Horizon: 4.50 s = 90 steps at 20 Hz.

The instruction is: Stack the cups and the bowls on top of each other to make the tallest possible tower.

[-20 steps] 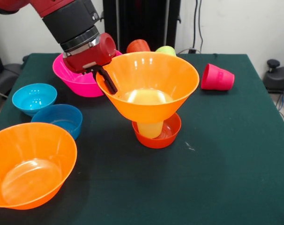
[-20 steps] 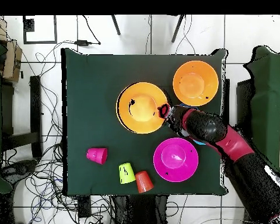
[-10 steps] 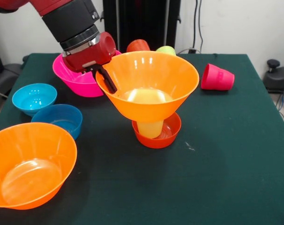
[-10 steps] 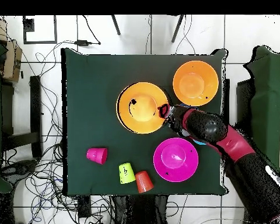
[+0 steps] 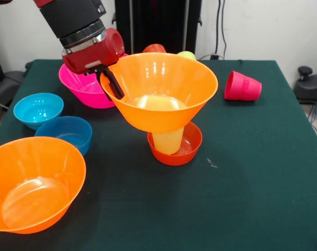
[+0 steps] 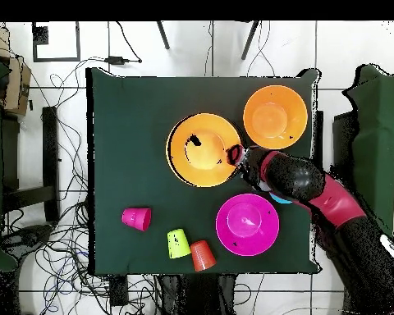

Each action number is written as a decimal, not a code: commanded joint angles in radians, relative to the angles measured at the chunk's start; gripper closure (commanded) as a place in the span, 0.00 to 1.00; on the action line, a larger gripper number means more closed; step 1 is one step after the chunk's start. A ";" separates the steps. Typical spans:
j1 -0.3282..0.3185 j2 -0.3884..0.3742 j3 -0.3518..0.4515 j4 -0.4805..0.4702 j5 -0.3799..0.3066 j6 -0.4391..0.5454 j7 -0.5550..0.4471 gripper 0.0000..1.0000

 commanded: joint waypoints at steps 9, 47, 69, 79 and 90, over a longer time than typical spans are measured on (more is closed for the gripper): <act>0.058 0.007 -0.050 0.048 -0.009 0.098 0.073 1.00; 0.077 0.009 -0.065 0.039 0.006 0.125 0.055 1.00; 0.053 0.051 -0.039 0.067 -0.014 0.035 0.052 1.00; 0.046 0.059 -0.026 0.072 -0.019 0.014 0.041 1.00; 0.046 0.069 -0.026 0.054 -0.022 0.020 0.031 1.00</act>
